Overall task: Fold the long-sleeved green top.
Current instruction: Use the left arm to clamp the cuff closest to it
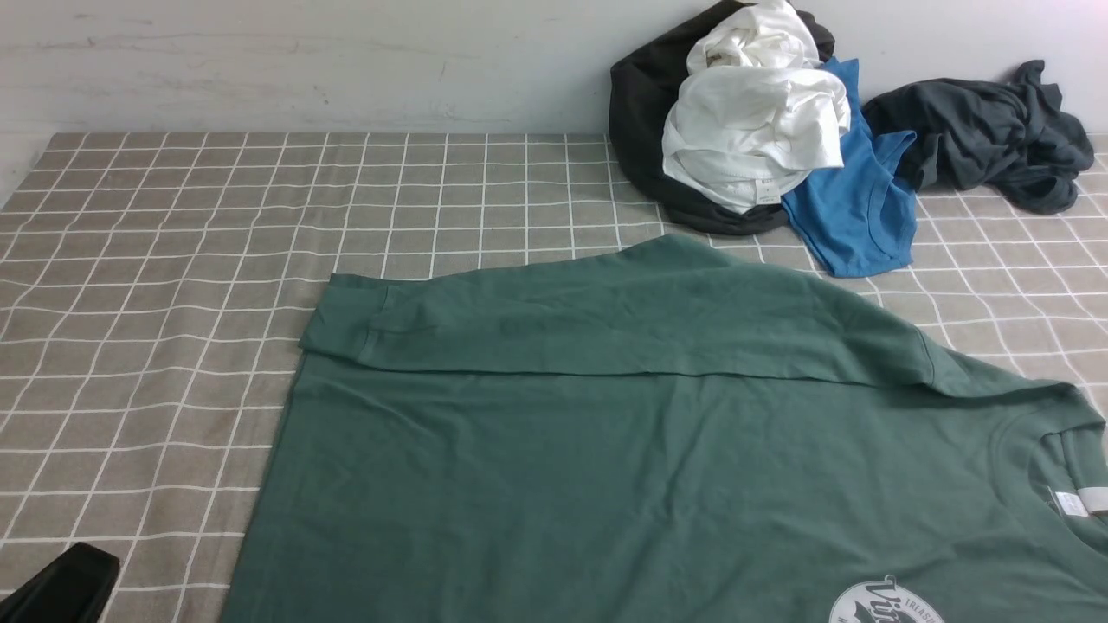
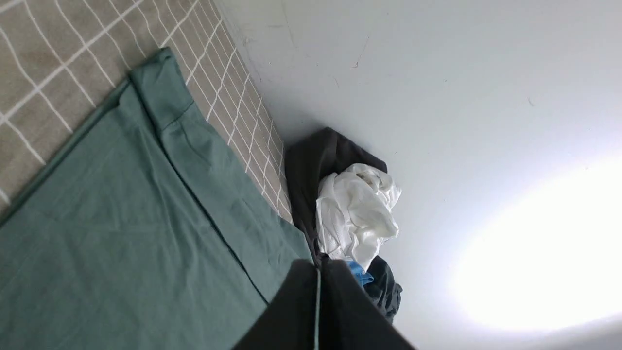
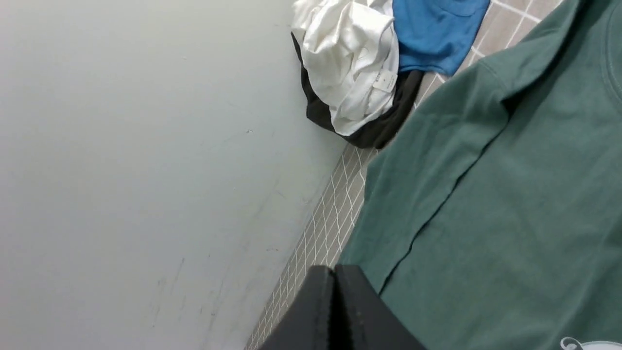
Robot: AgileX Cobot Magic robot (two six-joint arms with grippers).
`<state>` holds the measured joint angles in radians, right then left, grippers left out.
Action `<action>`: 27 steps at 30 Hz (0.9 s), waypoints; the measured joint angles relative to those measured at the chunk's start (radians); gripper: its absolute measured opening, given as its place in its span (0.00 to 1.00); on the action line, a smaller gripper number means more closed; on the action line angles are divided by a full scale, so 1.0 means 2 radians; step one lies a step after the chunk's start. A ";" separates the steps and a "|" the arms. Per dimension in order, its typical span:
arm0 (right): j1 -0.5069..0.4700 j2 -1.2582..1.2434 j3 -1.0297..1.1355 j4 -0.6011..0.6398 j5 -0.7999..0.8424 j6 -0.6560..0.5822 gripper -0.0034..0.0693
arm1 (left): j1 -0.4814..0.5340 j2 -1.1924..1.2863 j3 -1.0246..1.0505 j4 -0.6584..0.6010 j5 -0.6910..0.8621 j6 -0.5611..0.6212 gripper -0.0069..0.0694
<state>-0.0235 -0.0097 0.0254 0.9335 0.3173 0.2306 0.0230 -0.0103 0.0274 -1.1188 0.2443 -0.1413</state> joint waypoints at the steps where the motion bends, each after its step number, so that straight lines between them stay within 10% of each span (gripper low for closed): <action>1: 0.000 0.000 0.000 0.000 -0.005 -0.006 0.03 | 0.000 0.000 0.000 -0.001 0.000 0.006 0.08; 11: 0.000 0.003 -0.043 -0.045 0.012 -0.171 0.03 | 0.000 0.016 -0.115 0.043 0.086 0.219 0.08; 17: 0.000 0.124 -0.167 -0.154 0.018 -0.262 0.03 | 0.000 0.168 -0.243 0.195 0.196 0.242 0.08; 21: 0.016 0.299 -0.320 -0.254 0.154 -0.293 0.03 | -0.007 0.320 -0.359 0.371 0.355 0.255 0.08; 27: 0.120 0.435 -0.451 -0.286 0.347 -0.322 0.03 | -0.130 0.434 -0.376 0.451 0.426 0.257 0.17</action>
<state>0.2159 0.8601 -0.8764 0.3605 1.0122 -0.4130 -0.2369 0.8582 -0.7236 -0.2159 1.0971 0.3725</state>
